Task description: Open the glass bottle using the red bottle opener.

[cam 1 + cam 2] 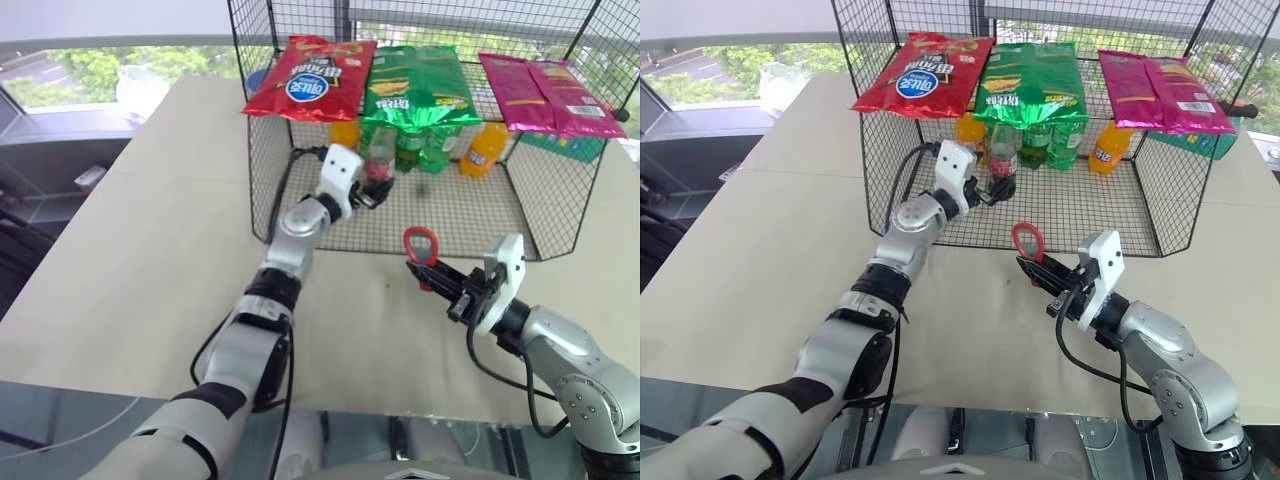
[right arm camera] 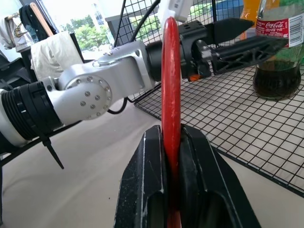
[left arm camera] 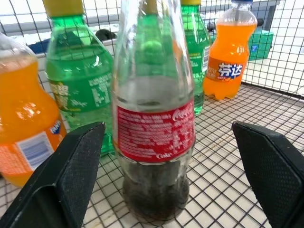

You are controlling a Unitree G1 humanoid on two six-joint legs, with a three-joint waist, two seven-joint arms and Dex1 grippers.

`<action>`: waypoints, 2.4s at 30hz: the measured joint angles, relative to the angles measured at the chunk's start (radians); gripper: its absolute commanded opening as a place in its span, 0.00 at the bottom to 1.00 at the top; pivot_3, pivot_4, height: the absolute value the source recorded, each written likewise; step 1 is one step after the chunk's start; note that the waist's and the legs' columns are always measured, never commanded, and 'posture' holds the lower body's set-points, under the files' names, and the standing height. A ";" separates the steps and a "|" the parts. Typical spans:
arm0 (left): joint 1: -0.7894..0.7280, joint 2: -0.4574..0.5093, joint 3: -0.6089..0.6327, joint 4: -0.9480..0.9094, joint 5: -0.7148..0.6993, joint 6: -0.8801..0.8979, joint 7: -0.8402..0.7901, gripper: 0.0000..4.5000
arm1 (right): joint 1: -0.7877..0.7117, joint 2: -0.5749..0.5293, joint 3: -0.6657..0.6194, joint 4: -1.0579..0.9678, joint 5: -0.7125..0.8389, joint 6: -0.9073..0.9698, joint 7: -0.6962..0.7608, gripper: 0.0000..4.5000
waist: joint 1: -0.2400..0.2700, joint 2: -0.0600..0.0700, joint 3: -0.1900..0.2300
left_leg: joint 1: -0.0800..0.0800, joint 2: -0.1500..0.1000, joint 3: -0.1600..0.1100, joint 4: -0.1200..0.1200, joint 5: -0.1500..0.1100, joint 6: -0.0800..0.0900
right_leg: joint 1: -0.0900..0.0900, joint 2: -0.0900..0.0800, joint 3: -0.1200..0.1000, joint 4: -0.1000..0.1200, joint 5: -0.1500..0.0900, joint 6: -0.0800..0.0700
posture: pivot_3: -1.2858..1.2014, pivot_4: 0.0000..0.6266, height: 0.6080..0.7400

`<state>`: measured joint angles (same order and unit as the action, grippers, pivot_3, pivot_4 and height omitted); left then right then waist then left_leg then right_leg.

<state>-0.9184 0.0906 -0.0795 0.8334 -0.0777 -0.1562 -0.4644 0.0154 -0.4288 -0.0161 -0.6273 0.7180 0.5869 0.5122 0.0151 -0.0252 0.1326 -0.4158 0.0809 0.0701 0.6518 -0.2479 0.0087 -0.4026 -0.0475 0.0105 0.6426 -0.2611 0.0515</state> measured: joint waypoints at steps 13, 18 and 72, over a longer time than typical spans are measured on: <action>-0.165 -0.048 0.040 0.227 0.039 -0.070 0.114 0.98 | -0.003 0.000 0.000 -0.005 0.001 0.000 -0.002 0.00 | 0.000 0.000 0.000 | 0.000 0.000 0.000 0.000 0.000 0.000 | 0.000 0.000 0.000 0.000 0.000 0.000 | 0.52 0.24 1.00; -0.180 -0.058 0.057 0.272 0.038 -0.080 0.116 0.57 | -0.002 0.000 0.000 -0.007 0.001 0.000 -0.009 0.00 | 0.000 0.000 0.000 | 0.000 0.000 0.000 0.000 0.000 0.000 | 0.000 0.000 0.000 0.000 0.000 0.000 | 0.52 0.24 1.00; 0.525 0.355 -0.038 -0.959 -0.379 0.462 -0.600 0.99 | 0.132 -0.041 -0.140 -0.026 0.009 -0.026 -0.014 0.00 | -0.001 0.001 -0.001 | 0.003 0.000 0.000 0.006 0.000 0.000 | 0.000 0.000 0.003 0.010 0.000 0.000 | 0.52 0.24 1.00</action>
<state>-0.3931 0.4455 -0.1178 -0.1259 -0.4567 0.3055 -1.0647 0.1478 -0.4695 -0.1560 -0.6534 0.7268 0.5607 0.4978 0.0138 -0.0240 0.1319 -0.4127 0.0812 0.0706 0.6576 -0.2477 0.0088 -0.4023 -0.0477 0.0132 0.6525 -0.2613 0.0512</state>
